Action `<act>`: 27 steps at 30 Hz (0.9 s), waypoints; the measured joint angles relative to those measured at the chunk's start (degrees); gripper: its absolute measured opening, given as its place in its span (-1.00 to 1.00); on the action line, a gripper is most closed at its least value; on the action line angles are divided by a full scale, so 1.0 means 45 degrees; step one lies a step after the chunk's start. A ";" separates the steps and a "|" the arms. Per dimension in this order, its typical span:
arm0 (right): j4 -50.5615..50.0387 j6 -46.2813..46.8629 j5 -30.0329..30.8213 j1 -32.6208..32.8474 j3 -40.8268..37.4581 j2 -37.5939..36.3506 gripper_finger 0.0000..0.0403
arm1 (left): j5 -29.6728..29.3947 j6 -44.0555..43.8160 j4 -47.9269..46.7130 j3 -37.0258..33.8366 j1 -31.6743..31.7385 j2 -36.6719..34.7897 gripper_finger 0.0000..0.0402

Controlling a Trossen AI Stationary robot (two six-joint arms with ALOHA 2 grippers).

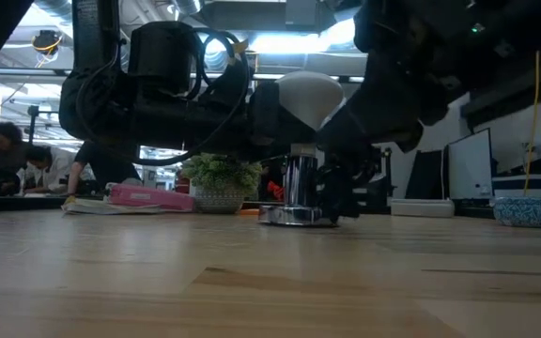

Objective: Screw lightbulb
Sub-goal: Remove the lightbulb from the lamp

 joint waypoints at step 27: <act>0.0136 -0.0580 -0.0177 -0.0620 0.0024 -0.0039 -0.18 | 0.0083 -0.0018 -0.0021 0.0015 -0.0010 0.0000 -0.24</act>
